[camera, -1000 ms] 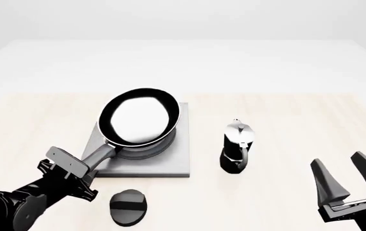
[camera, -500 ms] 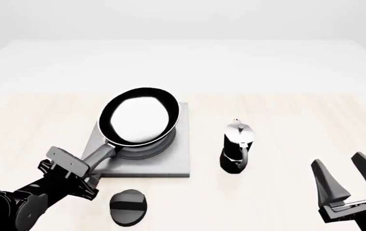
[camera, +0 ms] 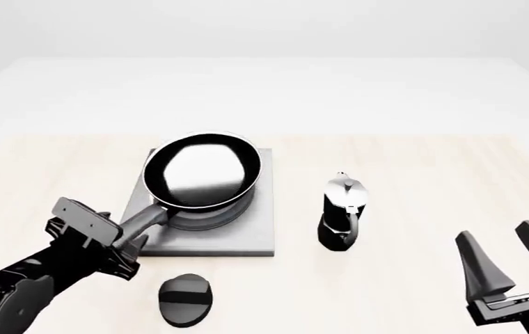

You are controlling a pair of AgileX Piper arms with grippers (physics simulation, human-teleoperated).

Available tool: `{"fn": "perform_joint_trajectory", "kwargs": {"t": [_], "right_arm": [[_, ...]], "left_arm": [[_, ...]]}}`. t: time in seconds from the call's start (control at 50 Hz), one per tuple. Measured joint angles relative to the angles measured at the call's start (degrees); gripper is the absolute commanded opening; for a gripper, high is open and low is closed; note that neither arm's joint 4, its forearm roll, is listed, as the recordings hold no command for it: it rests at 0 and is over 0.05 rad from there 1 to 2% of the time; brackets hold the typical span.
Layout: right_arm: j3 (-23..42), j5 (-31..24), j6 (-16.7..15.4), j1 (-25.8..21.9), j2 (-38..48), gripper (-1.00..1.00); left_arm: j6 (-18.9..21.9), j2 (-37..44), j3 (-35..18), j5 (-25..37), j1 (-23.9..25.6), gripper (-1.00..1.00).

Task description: Turn on the stove and put the frying pan on it.

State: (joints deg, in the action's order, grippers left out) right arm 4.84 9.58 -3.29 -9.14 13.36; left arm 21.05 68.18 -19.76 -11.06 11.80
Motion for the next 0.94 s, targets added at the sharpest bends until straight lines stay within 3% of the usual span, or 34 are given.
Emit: {"fn": "perform_joint_trajectory", "kwargs": {"t": [0.58,0.94], "right_arm": [[1.2,-2.7,0.0,-0.1,-2.3,1.0],[2.3,-4.4,0.0,-0.3,-3.6,1.0]], "left_arm": [[-1.0,-17.4,-5.3,16.1,3.1,1.0],[-4.0,-30.9,-9.2,26.9,5.0,1.0]]}}
